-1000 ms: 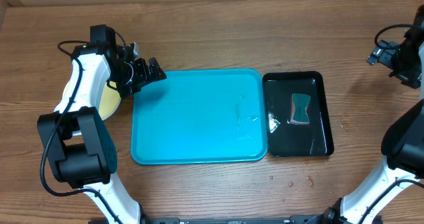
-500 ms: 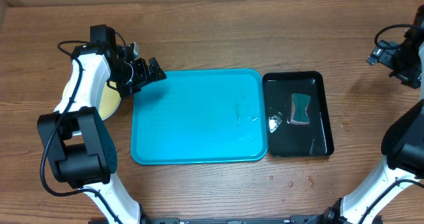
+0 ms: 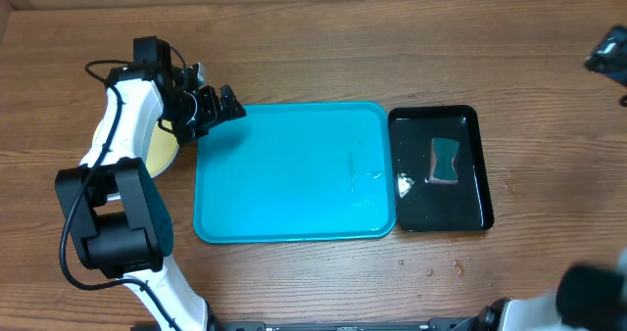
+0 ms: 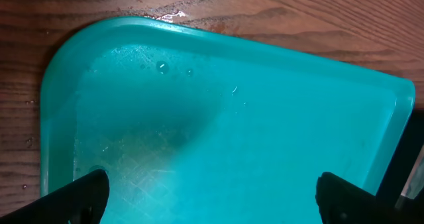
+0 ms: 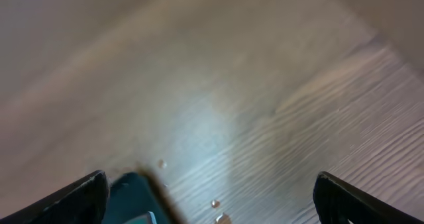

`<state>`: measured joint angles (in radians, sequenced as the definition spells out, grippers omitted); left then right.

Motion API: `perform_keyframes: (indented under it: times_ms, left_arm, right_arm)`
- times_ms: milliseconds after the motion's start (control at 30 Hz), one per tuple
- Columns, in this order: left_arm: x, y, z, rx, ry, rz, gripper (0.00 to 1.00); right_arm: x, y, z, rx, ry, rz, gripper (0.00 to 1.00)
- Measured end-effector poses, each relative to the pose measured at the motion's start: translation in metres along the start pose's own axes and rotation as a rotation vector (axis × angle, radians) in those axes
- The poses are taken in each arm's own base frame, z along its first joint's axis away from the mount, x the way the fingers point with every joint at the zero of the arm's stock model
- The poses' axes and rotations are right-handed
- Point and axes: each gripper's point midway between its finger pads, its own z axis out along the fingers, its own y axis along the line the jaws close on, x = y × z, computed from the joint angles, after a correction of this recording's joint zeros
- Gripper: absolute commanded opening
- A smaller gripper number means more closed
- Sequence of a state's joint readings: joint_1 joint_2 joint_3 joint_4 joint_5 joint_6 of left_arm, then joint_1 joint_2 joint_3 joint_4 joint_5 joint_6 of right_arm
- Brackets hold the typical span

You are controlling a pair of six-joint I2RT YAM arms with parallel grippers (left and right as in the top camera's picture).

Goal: Clean dirty plates on tray and stack at the side

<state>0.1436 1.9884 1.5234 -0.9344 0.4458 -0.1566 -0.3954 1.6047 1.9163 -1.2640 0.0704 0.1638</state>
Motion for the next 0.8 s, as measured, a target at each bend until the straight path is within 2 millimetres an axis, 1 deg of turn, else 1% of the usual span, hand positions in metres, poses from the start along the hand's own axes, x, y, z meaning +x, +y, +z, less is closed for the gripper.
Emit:
perform_keyframes:
  times_ms: [100,200,233,333,433,500,567,600,633,700,800]
  left_arm:
    - [0.000,0.000,0.000,0.000,0.000,0.000,1.00]
    - [0.000,0.000,0.000,0.000,0.000,0.000,1.00]
    - [0.000,0.000,0.000,0.000,0.000,0.000,1.00]
    - [0.000,0.000,0.000,0.000,0.000,0.000,1.00]
    - [0.000,0.000,0.000,0.000,0.000,0.000,1.00]
    - [0.000,0.000,0.000,0.000,0.000,0.000,1.00]
    - [0.000,0.000,0.000,0.000,0.000,0.000,1.00]
    - [0.000,0.000,0.000,0.000,0.000,0.000,1.00]
    - [0.000,0.000,0.000,0.000,0.000,0.000,1.00]
    - [0.000,0.000,0.000,0.000,0.000,0.000,1.00]
    - [0.000,0.000,0.000,0.000,0.000,0.000,1.00]
  right_arm:
    - [-0.004,0.010,-0.058,-0.050,-0.128,-0.018,1.00]
    - [0.003,0.031,-0.115,-0.137,-0.242,-0.065,1.00]
    - [0.008,0.040,-0.133,-0.175,-0.275,-0.088,1.00]
    - [0.025,0.063,-0.180,-0.295,-0.349,-0.152,1.00]
    - [0.045,0.074,-0.223,-0.410,-0.414,-0.205,1.00]
    - [0.053,0.073,-0.249,-0.468,-0.469,-0.216,1.00]
    - [0.055,0.063,-0.280,-0.515,-0.561,-0.201,1.00]
    - [0.056,0.059,-0.292,-0.531,-0.598,-0.193,1.00]
    - [0.057,0.051,-0.310,-0.558,-0.666,-0.177,1.00]
    - [0.061,0.040,-0.333,-0.597,-0.763,-0.153,1.00]
    - [0.072,0.028,-0.355,-0.663,-0.901,-0.130,1.00]
